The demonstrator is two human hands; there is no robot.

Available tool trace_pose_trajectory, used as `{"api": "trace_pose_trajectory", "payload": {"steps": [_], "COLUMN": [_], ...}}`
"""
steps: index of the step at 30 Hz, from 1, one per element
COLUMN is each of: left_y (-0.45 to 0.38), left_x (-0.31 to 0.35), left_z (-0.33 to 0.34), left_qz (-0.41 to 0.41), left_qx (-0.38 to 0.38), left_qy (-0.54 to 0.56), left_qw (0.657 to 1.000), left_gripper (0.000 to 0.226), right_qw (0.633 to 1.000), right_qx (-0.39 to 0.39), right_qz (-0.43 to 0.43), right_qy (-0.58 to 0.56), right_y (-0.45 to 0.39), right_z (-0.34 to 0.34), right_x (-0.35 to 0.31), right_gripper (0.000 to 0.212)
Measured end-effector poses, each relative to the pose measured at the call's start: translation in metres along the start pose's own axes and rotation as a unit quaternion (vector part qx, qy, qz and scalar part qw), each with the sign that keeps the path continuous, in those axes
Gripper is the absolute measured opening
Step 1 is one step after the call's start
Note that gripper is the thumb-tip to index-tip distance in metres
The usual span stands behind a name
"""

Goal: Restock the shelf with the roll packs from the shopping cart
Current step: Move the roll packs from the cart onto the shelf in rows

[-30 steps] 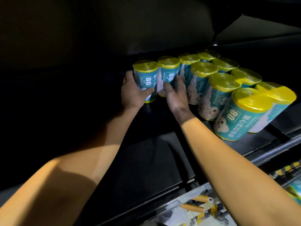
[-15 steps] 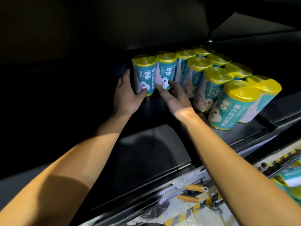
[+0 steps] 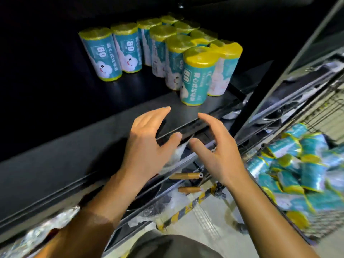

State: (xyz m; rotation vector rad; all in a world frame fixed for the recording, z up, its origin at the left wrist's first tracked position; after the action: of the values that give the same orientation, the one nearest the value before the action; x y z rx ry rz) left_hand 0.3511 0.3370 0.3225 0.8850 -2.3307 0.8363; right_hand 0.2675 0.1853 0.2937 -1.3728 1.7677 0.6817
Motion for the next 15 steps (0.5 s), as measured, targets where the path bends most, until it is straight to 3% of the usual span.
{"api": "trace_pose_trajectory", "payload": {"steps": [7,15], "left_y": [0.051,0.098], "left_x": [0.089,0.141], "left_z": [0.152,0.3], "left_qz": [-0.025,-0.074], "left_qx": [-0.103,-0.204], "left_qy": [0.074,0.097], "left_qw": [0.992,0.971], "left_gripper": [0.064,0.06], "right_qw": [0.991,0.96], "right_qx": [0.058,0.11], "right_qz": [0.117,0.252], "right_qy": [-0.004,-0.061], "right_y": [0.115,0.224], "right_z": [-0.081,-0.159], "right_x": [0.123,0.236], "right_gripper": [0.053,0.054]}}
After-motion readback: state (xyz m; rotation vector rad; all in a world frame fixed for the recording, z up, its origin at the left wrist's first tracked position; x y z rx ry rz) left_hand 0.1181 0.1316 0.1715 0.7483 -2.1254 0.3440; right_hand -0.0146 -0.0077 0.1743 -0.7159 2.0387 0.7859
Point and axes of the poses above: each hand's wrist, its own y-axis away from the middle knuckle, its own z-axis out of the palm, x = y × z, the point moved 9 cm from there along -y, towards the middle knuckle, and after that the axes turned 11 degrees about -x, right-handed, at the moved point
